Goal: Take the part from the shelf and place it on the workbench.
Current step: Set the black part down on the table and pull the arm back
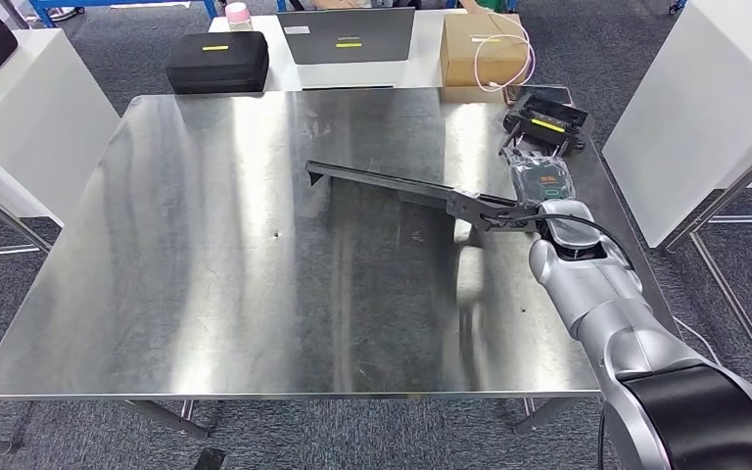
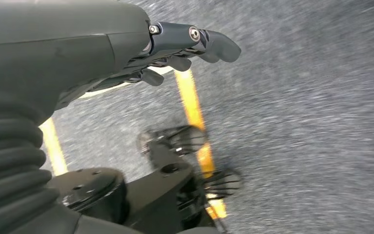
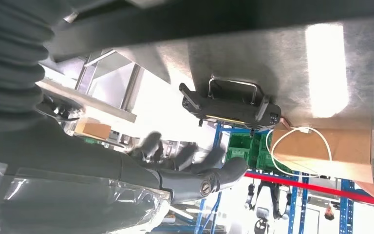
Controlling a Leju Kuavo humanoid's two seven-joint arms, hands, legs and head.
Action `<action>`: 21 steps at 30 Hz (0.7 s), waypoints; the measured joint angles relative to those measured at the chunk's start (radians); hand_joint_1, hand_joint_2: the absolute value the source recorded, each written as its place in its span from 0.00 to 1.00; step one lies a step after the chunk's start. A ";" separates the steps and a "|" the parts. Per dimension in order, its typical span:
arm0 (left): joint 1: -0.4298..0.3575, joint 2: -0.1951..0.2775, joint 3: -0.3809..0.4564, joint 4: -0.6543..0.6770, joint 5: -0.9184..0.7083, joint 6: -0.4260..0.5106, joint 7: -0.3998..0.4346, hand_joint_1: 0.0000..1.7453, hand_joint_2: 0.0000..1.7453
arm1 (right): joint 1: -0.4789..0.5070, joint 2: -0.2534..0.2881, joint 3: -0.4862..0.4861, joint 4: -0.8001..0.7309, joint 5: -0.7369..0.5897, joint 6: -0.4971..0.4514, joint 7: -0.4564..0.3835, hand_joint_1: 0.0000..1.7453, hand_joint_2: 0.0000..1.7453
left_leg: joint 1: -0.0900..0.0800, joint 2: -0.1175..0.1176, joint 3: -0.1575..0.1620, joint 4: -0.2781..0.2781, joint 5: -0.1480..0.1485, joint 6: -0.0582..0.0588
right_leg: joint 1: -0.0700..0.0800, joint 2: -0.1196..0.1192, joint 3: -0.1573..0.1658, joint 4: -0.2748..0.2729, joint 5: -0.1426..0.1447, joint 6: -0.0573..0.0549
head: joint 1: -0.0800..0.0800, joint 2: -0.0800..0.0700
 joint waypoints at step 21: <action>0.000 -0.003 0.014 0.000 -0.012 -0.051 0.045 0.00 0.00 | -0.005 0.008 -0.004 -0.013 0.003 0.017 -0.001 0.00 0.00 | 0.020 0.000 0.039 0.002 -0.010 -0.021 | -0.040 -0.018 -0.058 0.103 -0.003 0.081 | 0.010 0.000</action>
